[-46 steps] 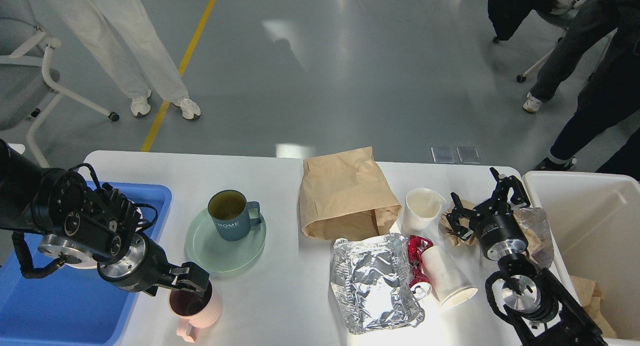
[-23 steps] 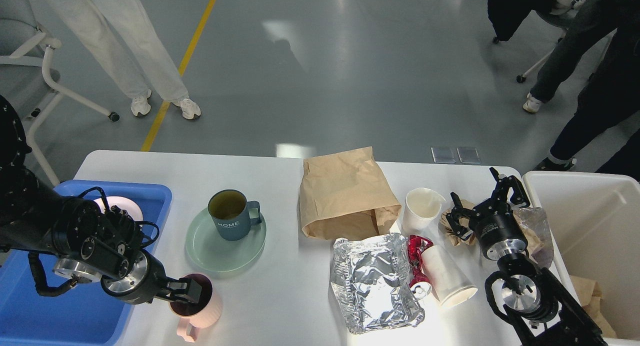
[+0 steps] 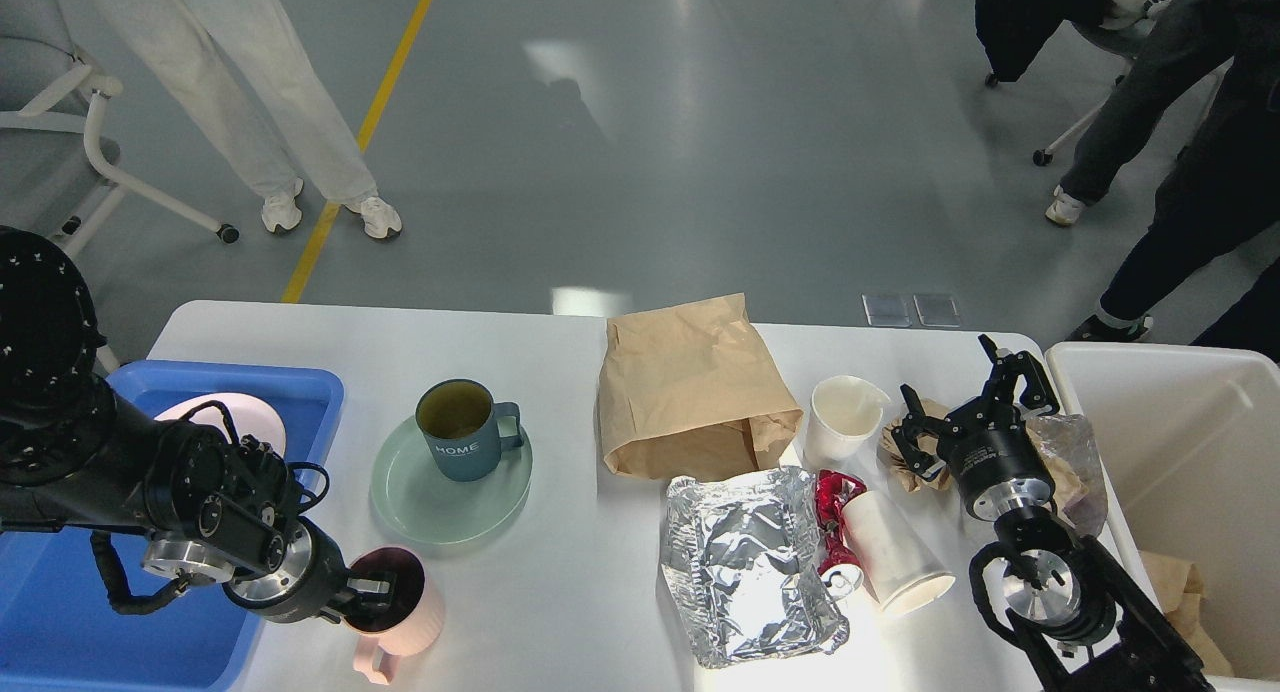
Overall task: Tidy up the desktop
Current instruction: 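Lower the left gripper and grasp the pink mug, then lift the pink mug and set it on the blue tray corner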
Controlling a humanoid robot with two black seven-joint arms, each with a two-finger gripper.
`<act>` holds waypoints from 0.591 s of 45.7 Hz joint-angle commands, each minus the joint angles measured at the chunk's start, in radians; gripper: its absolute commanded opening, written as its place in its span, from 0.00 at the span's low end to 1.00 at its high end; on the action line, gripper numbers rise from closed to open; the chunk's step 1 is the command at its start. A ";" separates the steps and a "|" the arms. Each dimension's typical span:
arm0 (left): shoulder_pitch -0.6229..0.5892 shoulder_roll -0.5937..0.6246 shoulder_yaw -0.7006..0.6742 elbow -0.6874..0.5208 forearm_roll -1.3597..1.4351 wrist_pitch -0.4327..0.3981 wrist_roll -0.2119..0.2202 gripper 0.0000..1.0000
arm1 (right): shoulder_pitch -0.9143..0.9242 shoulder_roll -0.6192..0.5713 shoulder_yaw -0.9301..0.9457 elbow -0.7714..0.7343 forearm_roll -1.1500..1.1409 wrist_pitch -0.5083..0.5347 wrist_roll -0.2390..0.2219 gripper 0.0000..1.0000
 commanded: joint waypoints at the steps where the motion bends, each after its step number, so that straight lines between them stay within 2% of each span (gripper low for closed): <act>1: 0.019 -0.001 -0.010 0.025 0.000 0.000 0.037 0.00 | 0.000 0.000 0.000 0.000 0.000 0.000 0.000 1.00; 21: 0.000 0.015 -0.021 0.020 0.002 -0.014 0.035 0.00 | 0.000 0.000 0.000 0.000 0.000 0.000 0.000 1.00; 23: -0.024 0.025 -0.015 0.008 0.002 -0.026 0.035 0.00 | 0.000 -0.002 0.000 0.000 0.000 0.000 0.000 1.00; 27: -0.144 0.058 0.006 -0.062 0.002 -0.104 0.025 0.00 | 0.000 0.000 0.000 0.000 0.000 0.000 0.000 1.00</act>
